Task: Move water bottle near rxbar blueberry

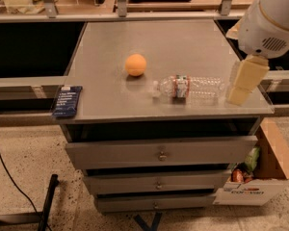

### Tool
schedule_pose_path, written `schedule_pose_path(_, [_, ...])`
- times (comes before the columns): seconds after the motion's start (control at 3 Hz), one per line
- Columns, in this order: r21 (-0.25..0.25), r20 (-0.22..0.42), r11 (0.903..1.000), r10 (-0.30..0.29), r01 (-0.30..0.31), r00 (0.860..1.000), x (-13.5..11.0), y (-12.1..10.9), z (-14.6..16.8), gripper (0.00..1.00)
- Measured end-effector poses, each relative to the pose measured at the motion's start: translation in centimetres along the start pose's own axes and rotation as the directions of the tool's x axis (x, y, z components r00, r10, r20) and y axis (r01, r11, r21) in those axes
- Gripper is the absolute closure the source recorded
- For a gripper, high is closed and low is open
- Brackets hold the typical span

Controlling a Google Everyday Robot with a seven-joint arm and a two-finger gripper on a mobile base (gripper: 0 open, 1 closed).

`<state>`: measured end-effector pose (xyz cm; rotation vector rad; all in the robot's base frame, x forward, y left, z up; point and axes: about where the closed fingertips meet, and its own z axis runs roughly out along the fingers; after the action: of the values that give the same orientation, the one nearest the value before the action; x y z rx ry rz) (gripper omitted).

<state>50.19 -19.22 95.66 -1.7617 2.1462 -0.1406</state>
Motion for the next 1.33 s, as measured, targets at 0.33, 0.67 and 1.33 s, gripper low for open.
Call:
schedule_pose_path(0.33, [-0.002,0.032,0.9996,-0.028,0.029,0.999,-0.2,-2.1,2.4,0.00])
schedule_pose_path(0.67, [-0.034,0.066,0.9971,-0.065,0.068,0.996,-0.6,-3.0,4.9,0.00])
schedule_pose_path(1.33, [-0.122,0.104,0.9884,-0.077,0.090,0.992,-1.3,-2.9,9.5,0.00])
